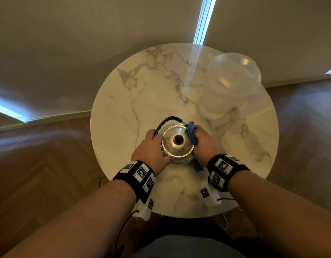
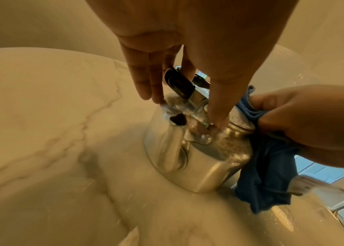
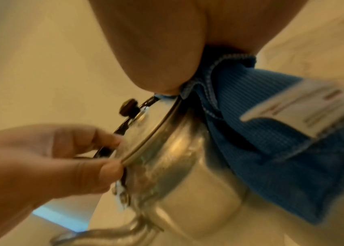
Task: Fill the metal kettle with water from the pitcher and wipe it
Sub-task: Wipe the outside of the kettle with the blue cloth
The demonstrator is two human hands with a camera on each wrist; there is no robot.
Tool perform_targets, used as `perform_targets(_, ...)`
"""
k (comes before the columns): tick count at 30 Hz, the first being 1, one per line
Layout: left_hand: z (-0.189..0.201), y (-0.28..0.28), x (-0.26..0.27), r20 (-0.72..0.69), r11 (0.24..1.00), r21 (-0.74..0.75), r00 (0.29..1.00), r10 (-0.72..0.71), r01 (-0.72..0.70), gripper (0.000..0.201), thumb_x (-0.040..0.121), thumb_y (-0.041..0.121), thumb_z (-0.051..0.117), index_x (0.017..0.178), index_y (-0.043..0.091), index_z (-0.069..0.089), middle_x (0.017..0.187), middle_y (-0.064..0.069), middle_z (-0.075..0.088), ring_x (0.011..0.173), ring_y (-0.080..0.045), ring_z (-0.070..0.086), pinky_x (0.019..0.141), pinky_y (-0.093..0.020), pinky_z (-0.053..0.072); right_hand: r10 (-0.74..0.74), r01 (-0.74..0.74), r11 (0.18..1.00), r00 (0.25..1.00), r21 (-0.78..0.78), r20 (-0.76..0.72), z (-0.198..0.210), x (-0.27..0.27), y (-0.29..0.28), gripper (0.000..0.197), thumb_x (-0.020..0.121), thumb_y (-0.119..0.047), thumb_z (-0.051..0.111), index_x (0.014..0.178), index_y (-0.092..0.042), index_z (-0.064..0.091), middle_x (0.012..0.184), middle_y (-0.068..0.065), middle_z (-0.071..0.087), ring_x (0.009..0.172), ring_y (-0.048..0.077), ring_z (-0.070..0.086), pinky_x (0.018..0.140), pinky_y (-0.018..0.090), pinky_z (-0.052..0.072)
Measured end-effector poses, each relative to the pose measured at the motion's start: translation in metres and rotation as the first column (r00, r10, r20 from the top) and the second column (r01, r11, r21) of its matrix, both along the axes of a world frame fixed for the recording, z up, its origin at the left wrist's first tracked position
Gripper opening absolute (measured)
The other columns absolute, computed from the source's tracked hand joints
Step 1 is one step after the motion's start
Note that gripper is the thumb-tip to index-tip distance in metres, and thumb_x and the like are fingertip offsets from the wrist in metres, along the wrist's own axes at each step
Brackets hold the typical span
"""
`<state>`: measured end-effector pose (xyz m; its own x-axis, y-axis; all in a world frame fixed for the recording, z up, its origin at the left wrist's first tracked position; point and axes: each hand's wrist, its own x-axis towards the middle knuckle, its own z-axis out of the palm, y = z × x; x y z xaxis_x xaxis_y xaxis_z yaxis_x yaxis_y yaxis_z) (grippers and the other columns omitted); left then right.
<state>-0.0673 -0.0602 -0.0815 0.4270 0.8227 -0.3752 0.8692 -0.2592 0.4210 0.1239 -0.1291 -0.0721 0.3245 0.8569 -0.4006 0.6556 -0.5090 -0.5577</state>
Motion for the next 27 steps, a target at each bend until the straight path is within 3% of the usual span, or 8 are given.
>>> perform_targets(2,0.000,-0.001,0.001,0.001,1.000,0.003,1.000,0.000,0.000,0.076,0.073,0.056,0.080,0.136,0.026,0.052,0.157,0.004,0.029,0.119,-0.025,0.062,0.092,-0.042,0.056,0.008,-0.008,1.000,1.000,0.014,0.008,0.005,-0.001,-0.001,0.031,0.099,-0.051,0.040,0.127,-0.041,0.049,0.101,0.007,0.067,0.077,0.032,0.070,0.064,0.042,0.061)
perform_targets(4,0.000,-0.001,0.001,0.008,1.000,0.008,1.000,0.004,-0.004,0.076,0.073,0.056,0.080,0.137,0.026,0.052,0.159,0.004,0.029,0.120,-0.025,0.062,0.092,-0.040,0.055,-0.012,0.012,1.000,1.000,-0.010,-0.026,-0.002,-0.001,-0.014,0.040,0.095,-0.032,0.049,0.134,-0.042,0.048,0.119,0.007,0.066,0.098,0.036,0.070,0.082,0.044,0.060)
perform_targets(7,-0.001,-0.002,0.000,0.025,1.000,0.008,1.000,0.011,-0.011,0.076,0.073,0.055,0.080,0.137,0.025,0.052,0.158,0.003,0.030,0.118,-0.025,0.063,0.091,-0.038,0.054,0.039,-0.034,0.997,0.996,-0.071,0.081,-0.011,-0.007,-0.042,0.068,0.087,-0.001,0.052,0.150,-0.026,0.044,0.158,-0.004,0.037,0.129,0.030,0.051,0.106,0.025,0.036)
perform_targets(10,-0.001,-0.003,0.000,0.035,1.000,0.008,0.999,0.008,-0.009,0.076,0.073,0.055,0.080,0.136,0.024,0.053,0.157,0.002,0.031,0.115,-0.026,0.064,0.090,-0.038,0.055,0.015,-0.014,1.000,0.990,-0.010,0.139,-0.013,-0.010,-0.049,0.060,0.093,-0.005,0.053,0.150,-0.022,0.046,0.155,-0.004,0.036,0.129,0.025,0.048,0.092,0.007,0.022)
perform_targets(12,-0.001,-0.003,0.000,0.033,1.000,0.009,0.999,0.009,-0.009,0.076,0.073,0.055,0.080,0.136,0.023,0.052,0.158,0.002,0.031,0.115,-0.026,0.064,0.090,-0.038,0.055,-0.023,0.014,0.994,0.996,0.110,0.084,-0.011,-0.010,-0.030,0.050,0.099,-0.014,0.051,0.149,-0.023,0.047,0.139,-0.009,0.043,0.126,0.021,0.049,0.089,-0.002,0.026)
perform_targets(16,0.000,-0.003,0.000,0.026,1.000,0.009,0.999,0.023,-0.023,0.077,0.072,0.054,0.081,0.137,0.024,0.052,0.159,0.002,0.030,0.116,-0.025,0.064,0.091,-0.039,0.055,0.075,-0.104,0.980,0.982,0.171,0.171,-0.005,-0.018,0.001,0.038,0.103,-0.030,0.050,0.141,-0.024,0.047,0.133,0.004,0.046,0.114,0.020,0.050,0.090,0.027,0.042)
perform_targets(24,-0.005,-0.003,-0.001,0.070,1.000,-0.003,0.997,0.020,-0.019,0.064,0.076,0.050,0.076,0.130,0.023,0.054,0.154,0.002,0.033,0.112,-0.029,0.064,0.088,-0.045,0.056,0.369,-0.403,0.913,0.878,0.055,0.304,-0.010,-0.051,-0.065,0.073,0.074,0.002,0.075,0.143,-0.012,0.055,0.148,0.015,0.044,0.124,0.037,0.050,0.090,0.042,0.059)
perform_targets(27,-0.005,-0.002,0.000,0.068,1.000,-0.001,0.997,0.025,-0.025,0.051,0.083,0.041,0.070,0.128,0.023,0.054,0.157,0.002,0.030,0.115,-0.029,0.062,0.089,-0.044,0.056,0.432,-0.492,0.868,0.811,0.060,0.394,-0.003,-0.066,-0.045,0.066,0.081,-0.001,0.068,0.145,-0.007,0.052,0.149,0.017,0.045,0.124,0.035,0.051,0.094,0.042,0.056)
